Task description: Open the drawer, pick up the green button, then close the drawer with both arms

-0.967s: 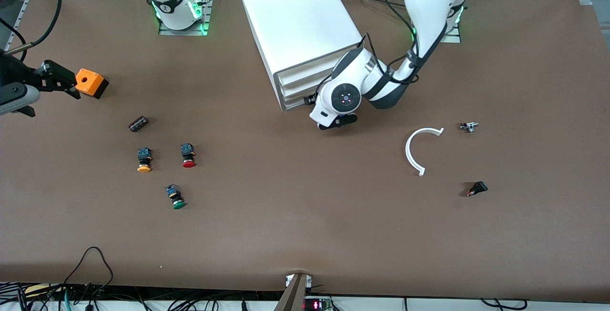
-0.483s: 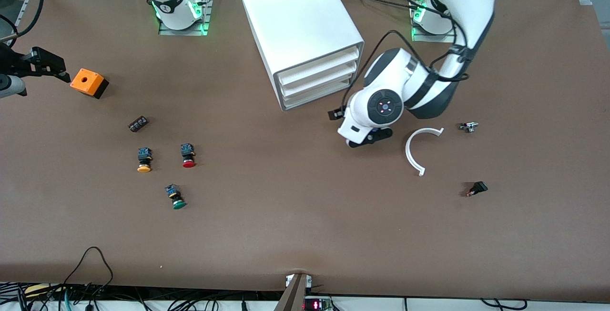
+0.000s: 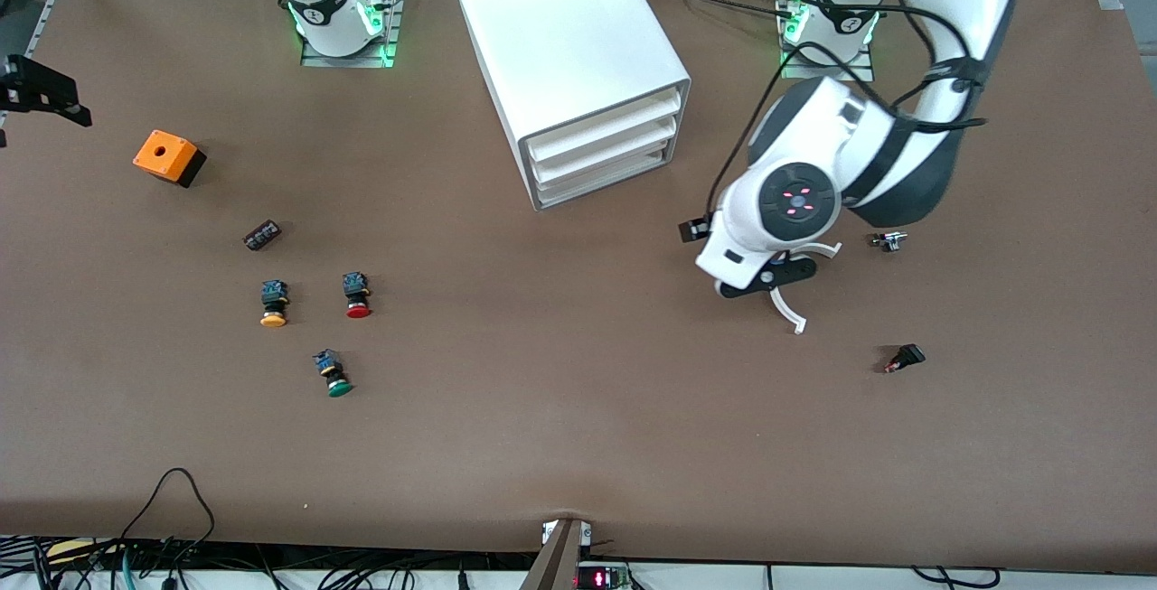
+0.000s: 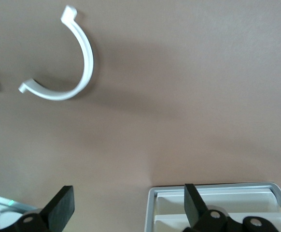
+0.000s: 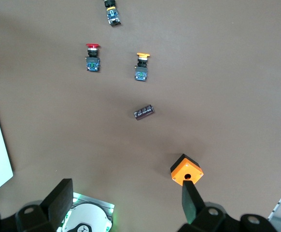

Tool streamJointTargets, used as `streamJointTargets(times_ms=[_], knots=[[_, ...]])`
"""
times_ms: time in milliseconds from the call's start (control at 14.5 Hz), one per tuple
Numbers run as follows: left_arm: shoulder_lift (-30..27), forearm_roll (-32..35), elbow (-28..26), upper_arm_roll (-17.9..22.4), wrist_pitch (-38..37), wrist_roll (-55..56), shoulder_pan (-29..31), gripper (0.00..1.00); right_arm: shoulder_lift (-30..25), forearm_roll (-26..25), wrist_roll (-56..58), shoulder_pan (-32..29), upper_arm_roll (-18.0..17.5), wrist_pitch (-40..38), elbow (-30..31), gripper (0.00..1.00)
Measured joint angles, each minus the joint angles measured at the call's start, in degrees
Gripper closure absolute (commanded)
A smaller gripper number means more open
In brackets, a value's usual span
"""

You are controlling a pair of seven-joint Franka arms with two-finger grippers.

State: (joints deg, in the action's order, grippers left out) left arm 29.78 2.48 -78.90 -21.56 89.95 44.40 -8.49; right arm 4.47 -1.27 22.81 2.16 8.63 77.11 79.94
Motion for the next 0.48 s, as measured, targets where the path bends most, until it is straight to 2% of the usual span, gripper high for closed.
streamJointTargets(times_ms=[276, 483], knots=[[-2.9, 2.1, 3.1, 0.3, -2.8, -3.5, 1.6, 0.00, -0.5, -0.1, 0.0, 0.0, 1.4, 0.0, -0.2, 0.00], [-6.2, 4.9, 3.8, 0.5, -5.4, -10.9, 3.1, 0.00, -1.0, -0.1, 0.0, 0.1, 1.3, -0.1, -0.2, 0.00]])
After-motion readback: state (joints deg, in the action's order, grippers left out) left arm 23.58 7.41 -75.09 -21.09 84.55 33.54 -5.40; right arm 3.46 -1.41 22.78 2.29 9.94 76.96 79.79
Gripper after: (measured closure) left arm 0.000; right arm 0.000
